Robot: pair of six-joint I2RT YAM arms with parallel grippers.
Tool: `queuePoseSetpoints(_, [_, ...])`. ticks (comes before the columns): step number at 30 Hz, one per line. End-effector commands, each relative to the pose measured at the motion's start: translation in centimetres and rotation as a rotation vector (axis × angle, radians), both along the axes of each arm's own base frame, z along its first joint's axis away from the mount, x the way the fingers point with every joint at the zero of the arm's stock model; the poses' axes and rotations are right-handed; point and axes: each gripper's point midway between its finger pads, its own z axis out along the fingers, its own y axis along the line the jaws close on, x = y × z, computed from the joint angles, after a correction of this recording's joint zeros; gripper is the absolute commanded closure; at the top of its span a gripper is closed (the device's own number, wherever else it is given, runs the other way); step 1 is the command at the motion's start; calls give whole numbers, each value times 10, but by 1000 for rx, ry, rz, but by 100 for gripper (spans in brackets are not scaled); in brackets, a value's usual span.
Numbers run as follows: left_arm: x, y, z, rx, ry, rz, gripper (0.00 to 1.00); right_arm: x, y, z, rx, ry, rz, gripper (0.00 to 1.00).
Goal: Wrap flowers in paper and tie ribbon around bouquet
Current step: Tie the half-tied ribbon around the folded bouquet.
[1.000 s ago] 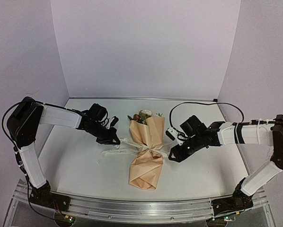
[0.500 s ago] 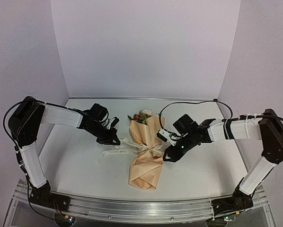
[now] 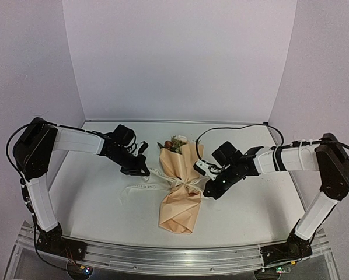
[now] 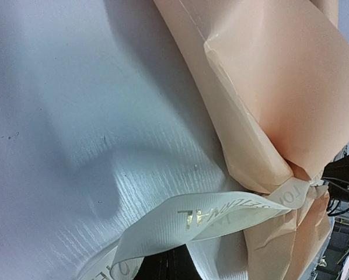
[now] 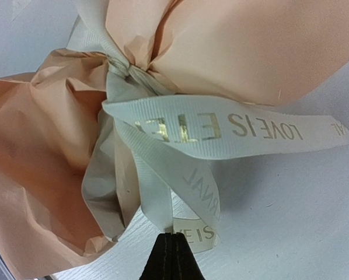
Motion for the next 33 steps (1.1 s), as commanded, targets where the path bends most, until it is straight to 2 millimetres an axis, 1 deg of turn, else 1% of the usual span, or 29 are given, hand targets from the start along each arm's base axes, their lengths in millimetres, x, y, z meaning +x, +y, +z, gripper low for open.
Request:
queuePoseSetpoints(1, [14, 4, 18, 20, -40, 64, 100, 8, 1, 10, 6, -4, -65, 100])
queuePoseSetpoints(5, [17, 13, 18, 52, -43, 121, 100, 2, -6, 14, -17, -13, -96, 100])
queuePoseSetpoints(10, [17, 23, 19, 72, -58, 173, 100, -12, -8, 16, -40, -18, -101, 100])
queuePoseSetpoints(15, [18, 39, 14, 106, -65, 249, 100, -11, -26, 5, -108, -40, -161, 100])
queuePoseSetpoints(22, [19, 60, 7, 127, -65, 320, 100, -13, -42, -3, -170, -31, -220, 100])
queuePoseSetpoints(26, [19, 64, 6, 130, -64, 328, 100, -16, -47, -7, -184, -23, -237, 100])
queuePoseSetpoints(33, [17, 64, 2, 129, -56, 323, 100, -17, -48, -7, -195, -9, -244, 100])
